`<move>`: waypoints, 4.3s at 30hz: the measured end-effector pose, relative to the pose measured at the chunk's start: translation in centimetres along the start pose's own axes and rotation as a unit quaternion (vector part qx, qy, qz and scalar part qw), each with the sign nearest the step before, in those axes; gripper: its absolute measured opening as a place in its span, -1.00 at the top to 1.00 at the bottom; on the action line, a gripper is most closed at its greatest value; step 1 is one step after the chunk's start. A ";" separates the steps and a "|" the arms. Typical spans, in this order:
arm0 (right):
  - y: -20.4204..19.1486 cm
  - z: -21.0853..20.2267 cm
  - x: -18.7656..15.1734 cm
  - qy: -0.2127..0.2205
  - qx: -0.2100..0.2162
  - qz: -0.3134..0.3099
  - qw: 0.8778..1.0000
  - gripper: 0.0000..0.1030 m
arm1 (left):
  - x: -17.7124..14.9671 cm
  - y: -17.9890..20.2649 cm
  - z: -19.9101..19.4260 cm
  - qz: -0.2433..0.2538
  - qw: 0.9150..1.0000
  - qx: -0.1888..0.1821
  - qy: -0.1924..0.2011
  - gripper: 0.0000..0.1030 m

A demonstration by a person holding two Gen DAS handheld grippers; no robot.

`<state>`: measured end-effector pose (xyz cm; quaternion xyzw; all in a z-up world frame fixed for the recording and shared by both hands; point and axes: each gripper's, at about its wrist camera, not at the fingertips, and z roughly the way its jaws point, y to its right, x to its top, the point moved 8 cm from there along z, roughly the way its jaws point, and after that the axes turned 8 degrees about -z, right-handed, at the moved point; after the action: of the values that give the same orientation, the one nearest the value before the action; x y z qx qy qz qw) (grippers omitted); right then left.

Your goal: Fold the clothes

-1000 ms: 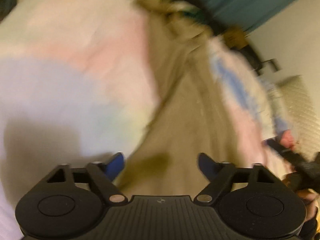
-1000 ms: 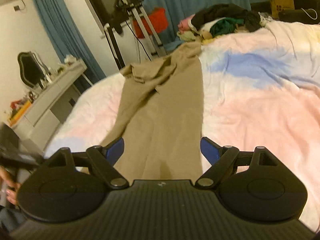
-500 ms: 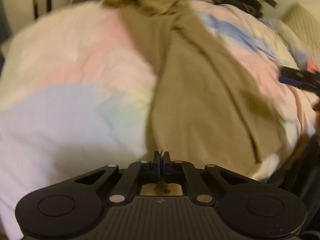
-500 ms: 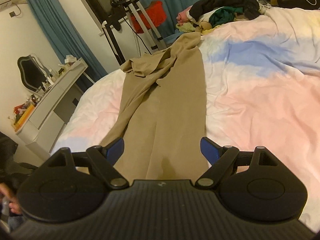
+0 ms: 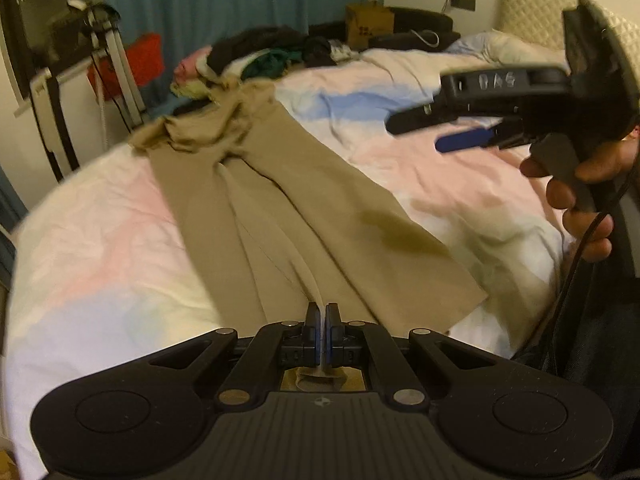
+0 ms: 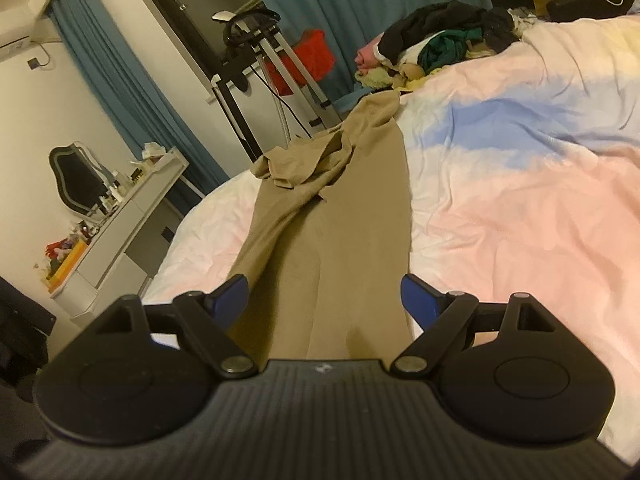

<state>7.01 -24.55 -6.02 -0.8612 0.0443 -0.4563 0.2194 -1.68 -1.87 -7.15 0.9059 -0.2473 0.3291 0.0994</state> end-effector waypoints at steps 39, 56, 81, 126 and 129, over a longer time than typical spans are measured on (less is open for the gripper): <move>-2.1 7.4 6.5 0.037 -0.024 -0.166 0.985 -0.31 | 7.1 -11.3 1.5 -0.204 0.959 0.086 0.176 -0.76; -5.6 35.0 9.9 -0.038 -0.084 -0.283 0.955 0.10 | 5.1 -19.7 7.1 -0.280 0.944 0.103 0.144 -0.76; 6.4 33.8 18.2 0.077 -0.065 -0.010 0.995 -0.58 | 5.6 -20.2 11.6 -0.311 0.934 0.111 0.136 -0.76; -0.2 7.2 7.8 0.072 -0.060 -0.090 0.991 -0.65 | 5.5 -12.7 4.2 -0.254 0.949 0.082 0.170 -0.76; 1.0 4.5 4.3 0.031 -0.052 -0.045 0.997 -0.65 | 4.3 -11.8 4.0 -0.266 0.951 0.061 0.143 -0.76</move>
<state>13.20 -25.11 -5.34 -0.8580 0.0359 -0.4892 0.1524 9.42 5.20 -7.59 0.8866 0.0400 0.4312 0.1623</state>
